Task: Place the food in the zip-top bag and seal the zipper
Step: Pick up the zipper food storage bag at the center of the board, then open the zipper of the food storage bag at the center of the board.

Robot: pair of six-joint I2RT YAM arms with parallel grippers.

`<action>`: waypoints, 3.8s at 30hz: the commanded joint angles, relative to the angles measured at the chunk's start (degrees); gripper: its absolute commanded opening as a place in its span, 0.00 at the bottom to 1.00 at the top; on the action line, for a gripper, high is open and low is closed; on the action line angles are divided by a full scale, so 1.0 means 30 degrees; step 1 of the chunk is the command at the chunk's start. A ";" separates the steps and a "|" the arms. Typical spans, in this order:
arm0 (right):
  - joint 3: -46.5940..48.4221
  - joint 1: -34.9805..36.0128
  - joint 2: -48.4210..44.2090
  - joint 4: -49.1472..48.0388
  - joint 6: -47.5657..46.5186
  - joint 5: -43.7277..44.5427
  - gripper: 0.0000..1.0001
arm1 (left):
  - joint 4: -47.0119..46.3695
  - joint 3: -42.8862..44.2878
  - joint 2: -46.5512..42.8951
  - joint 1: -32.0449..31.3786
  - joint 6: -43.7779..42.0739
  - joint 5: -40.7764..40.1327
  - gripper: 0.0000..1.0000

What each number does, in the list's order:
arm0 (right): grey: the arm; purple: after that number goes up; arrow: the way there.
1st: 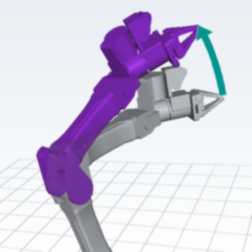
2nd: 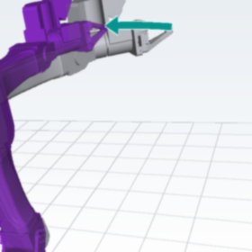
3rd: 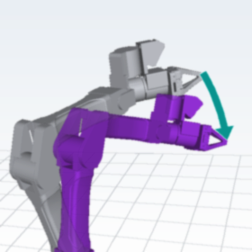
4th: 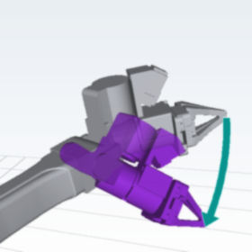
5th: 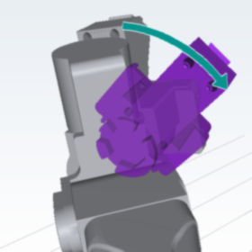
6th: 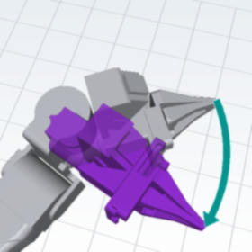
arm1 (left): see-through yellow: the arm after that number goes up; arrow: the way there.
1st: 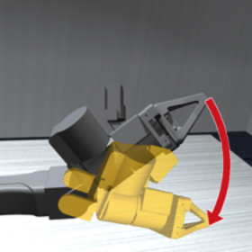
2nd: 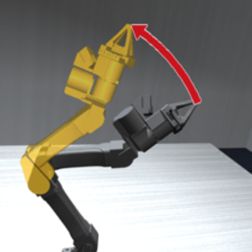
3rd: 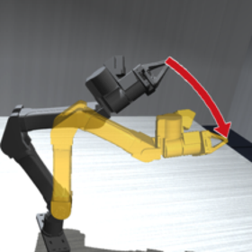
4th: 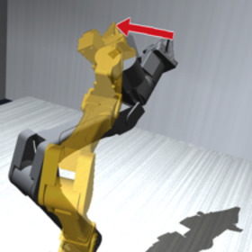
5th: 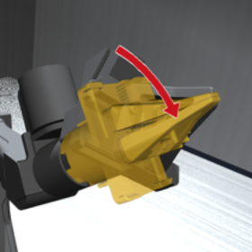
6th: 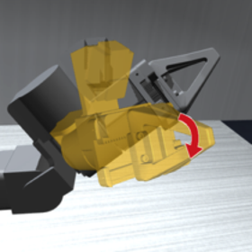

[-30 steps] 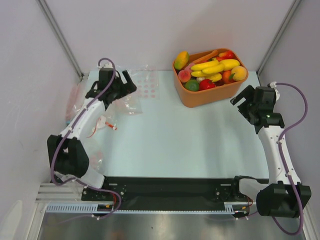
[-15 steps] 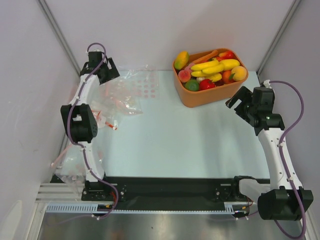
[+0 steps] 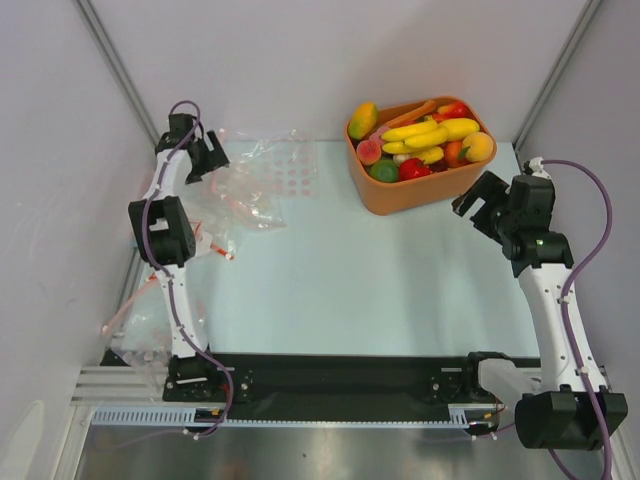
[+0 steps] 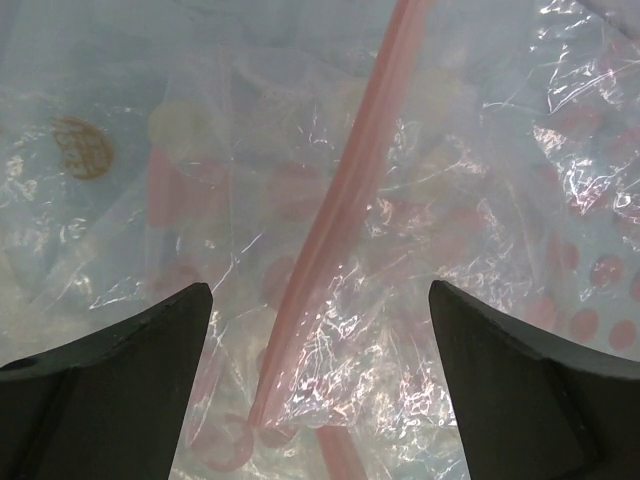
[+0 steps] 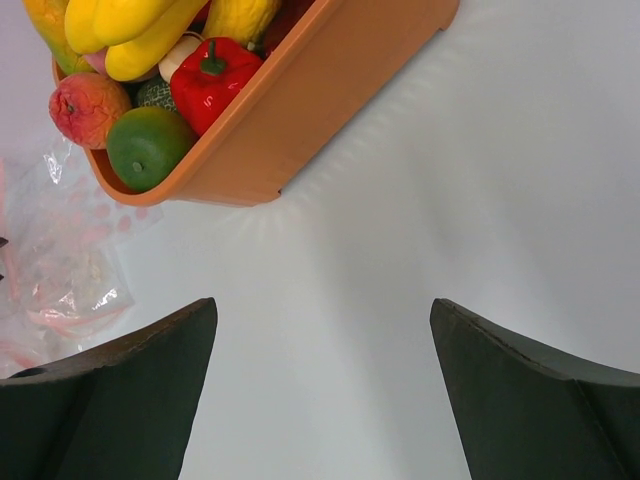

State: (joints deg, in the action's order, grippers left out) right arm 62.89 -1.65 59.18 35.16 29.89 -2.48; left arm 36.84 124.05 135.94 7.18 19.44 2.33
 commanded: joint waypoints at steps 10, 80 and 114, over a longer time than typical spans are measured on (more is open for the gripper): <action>-0.0104 -0.0300 0.0049 -0.1200 -0.0325 -0.0490 0.90 | -0.0939 -0.0534 0.0365 0.0390 0.1809 0.5403 0.36; 0.9007 1.4232 1.4728 -0.7089 0.2312 -0.4651 0.60 | -0.2876 -2.1808 -2.2168 -1.1065 -0.2027 0.5816 0.00; 0.6312 1.2796 1.2473 -0.8409 0.1815 -0.7112 0.00 | -0.0881 -2.0199 -2.2611 -0.9485 -0.0506 0.4142 0.72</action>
State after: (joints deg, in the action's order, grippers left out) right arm 82.30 36.69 100.64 12.05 37.17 -21.50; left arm 35.48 60.01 67.66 -23.51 15.40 14.33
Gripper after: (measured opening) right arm 0.009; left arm 0.714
